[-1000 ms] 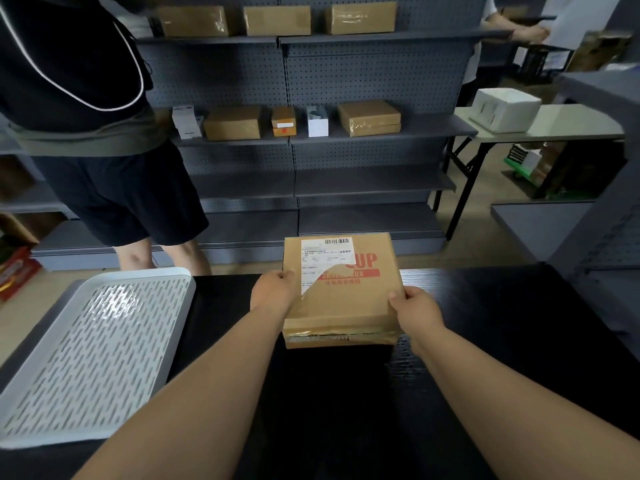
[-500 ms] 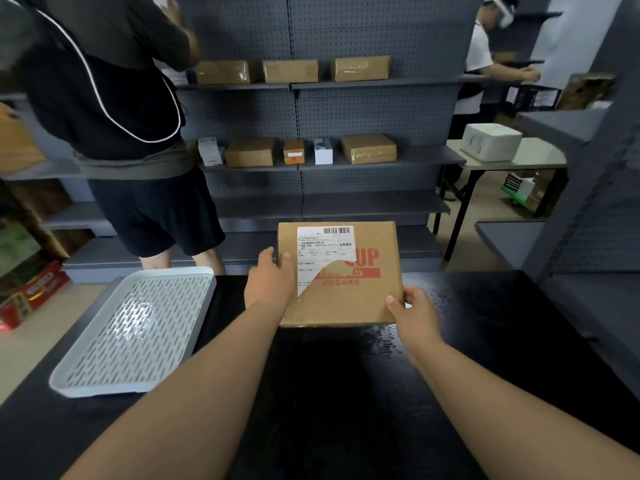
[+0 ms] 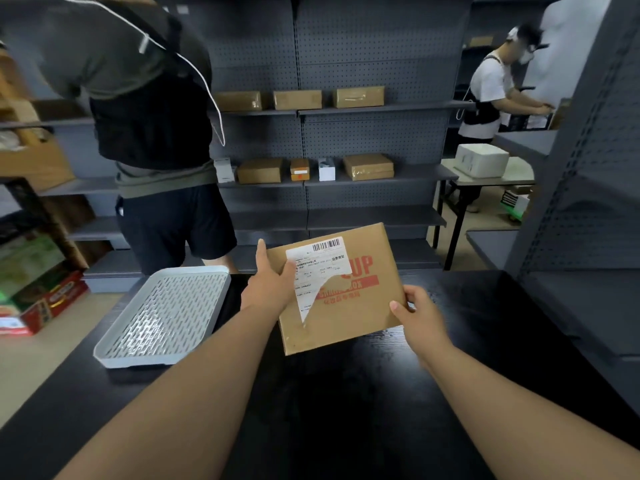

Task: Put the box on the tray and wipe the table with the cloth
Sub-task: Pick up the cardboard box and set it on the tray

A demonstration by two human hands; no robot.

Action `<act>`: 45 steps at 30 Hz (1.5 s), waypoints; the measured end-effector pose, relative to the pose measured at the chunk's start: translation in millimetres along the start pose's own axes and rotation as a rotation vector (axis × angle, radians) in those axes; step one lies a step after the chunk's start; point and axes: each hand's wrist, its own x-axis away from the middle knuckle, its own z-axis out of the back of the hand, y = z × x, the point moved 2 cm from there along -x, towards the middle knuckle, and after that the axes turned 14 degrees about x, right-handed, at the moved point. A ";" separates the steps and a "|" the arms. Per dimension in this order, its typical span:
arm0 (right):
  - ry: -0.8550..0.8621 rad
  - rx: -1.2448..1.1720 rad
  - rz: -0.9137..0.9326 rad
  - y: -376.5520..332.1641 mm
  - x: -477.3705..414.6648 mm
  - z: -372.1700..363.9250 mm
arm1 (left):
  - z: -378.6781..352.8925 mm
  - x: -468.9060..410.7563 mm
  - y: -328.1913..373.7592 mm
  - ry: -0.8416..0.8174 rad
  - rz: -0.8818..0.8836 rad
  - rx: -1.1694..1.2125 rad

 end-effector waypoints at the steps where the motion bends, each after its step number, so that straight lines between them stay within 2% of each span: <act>1: -0.002 -0.012 0.007 -0.6 2.9 2.0 | 3.5 4.5 0.5 -0.007 0.011 0.042; 7: -0.026 -0.184 -0.058 -11.2 11.2 6.8 | 14.7 29.4 -3.7 -0.021 0.095 0.288; 11: -0.039 -0.318 -0.069 -27.7 11.2 10.5 | 16.3 41.9 -10.1 0.013 0.103 0.326; 23: 0.095 -0.250 0.127 -88.4 5.9 5.0 | 18.0 45.1 -18.3 0.005 0.075 0.441; 27: 0.040 -0.349 0.051 -96.6 -2.0 -14.5 | 26.2 35.2 -19.2 0.025 0.063 0.484; 34: -0.124 -0.265 0.049 -114.5 -10.7 -75.8 | 54.1 0.4 -34.4 0.002 0.074 0.509; 37: -0.153 -0.238 0.045 -123.5 -18.7 -108.9 | 80.0 -26.8 -46.0 -0.060 0.108 0.355; 39: -0.168 -0.214 0.036 -131.7 -22.6 -135.2 | 103.1 -50.8 -55.3 -0.116 0.117 0.121; 41: -0.181 -0.187 0.027 -142.5 -25.7 -163.8 | 127.7 -76.9 -63.8 -0.154 0.084 -0.130; 45: -0.184 -0.183 -0.016 -167.0 -34.0 -225.8 | 177.4 -134.2 -83.2 -0.181 -0.033 -0.461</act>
